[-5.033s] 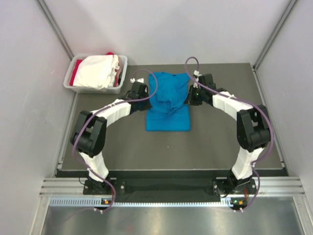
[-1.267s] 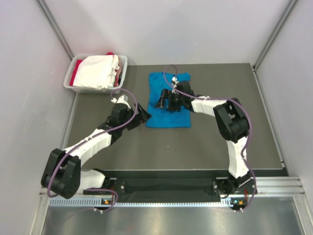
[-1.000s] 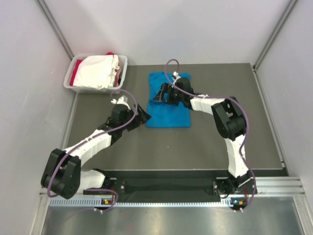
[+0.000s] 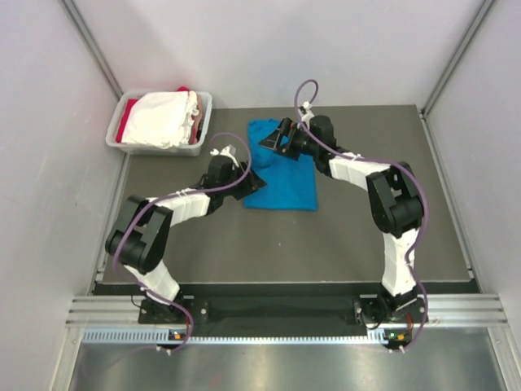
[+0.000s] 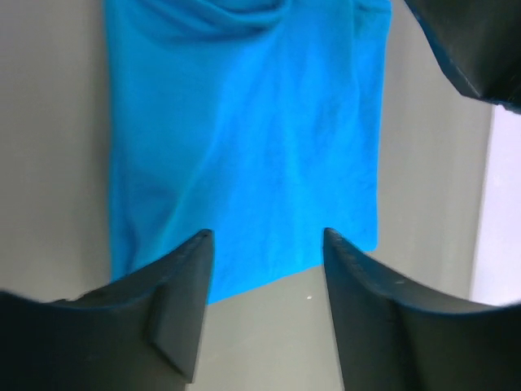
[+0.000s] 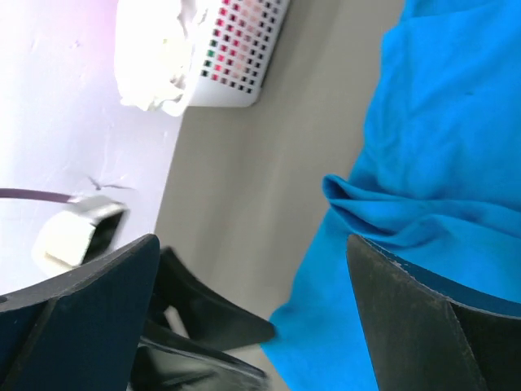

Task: Fold and stack the t-shirts
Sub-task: Fold the tshirt

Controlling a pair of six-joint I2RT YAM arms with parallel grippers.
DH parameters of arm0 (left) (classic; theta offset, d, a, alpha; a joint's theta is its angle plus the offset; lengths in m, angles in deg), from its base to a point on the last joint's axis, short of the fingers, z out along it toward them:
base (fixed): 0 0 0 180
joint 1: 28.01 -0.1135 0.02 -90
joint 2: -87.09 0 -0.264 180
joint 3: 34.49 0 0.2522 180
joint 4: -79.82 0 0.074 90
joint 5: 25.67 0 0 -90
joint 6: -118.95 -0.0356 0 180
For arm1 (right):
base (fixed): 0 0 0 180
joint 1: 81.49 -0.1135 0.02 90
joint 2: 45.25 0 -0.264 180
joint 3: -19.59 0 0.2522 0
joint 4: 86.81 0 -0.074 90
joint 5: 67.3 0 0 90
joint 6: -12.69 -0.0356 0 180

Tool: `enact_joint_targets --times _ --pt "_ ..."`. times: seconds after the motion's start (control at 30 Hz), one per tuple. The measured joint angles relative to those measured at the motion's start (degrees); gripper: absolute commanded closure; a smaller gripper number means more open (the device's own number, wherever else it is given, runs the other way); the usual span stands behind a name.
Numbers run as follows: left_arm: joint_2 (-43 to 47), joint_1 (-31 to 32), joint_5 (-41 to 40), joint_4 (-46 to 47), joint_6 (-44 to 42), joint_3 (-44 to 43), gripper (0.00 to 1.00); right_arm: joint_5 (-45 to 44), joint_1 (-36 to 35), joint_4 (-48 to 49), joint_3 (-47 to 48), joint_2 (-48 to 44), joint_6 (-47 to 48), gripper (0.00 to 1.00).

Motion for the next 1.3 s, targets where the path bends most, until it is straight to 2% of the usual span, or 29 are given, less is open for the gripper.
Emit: enact_joint_targets --times 0.13,0.37,0.87,1.1,1.17,1.3 --pt "-3.5 0.9 2.4 4.7 1.6 1.3 0.48 0.2 -1.6 0.8 1.2 1.6 -1.6 0.03" --pt "-5.0 1.6 1.5 5.9 4.2 5.2 0.57 -0.2 -4.3 0.6 2.0 6.6 -4.0 0.03" --pt "-6.1 1.6 -1.4 13.3 11.4 8.9 0.60 -3.2 -4.7 0.4 13.3 18.3 -5.9 0.03" --pt "-6.1 1.6 -1.8 15.3 12.1 10.0 0.61 -5.8 -4.7 -0.4 18.8 20.5 -5.7 0.01" --pt "-6.1 1.6 -1.8 15.3 12.2 10.0 0.61 -6.4 -4.6 -0.8 20.1 20.6 -5.2 0.03" --pt "-6.1 1.6 -1.6 15.3 11.8 10.0 0.59 -4.3 -4.1 -0.8 22.3 20.9 -4.5 0.00"
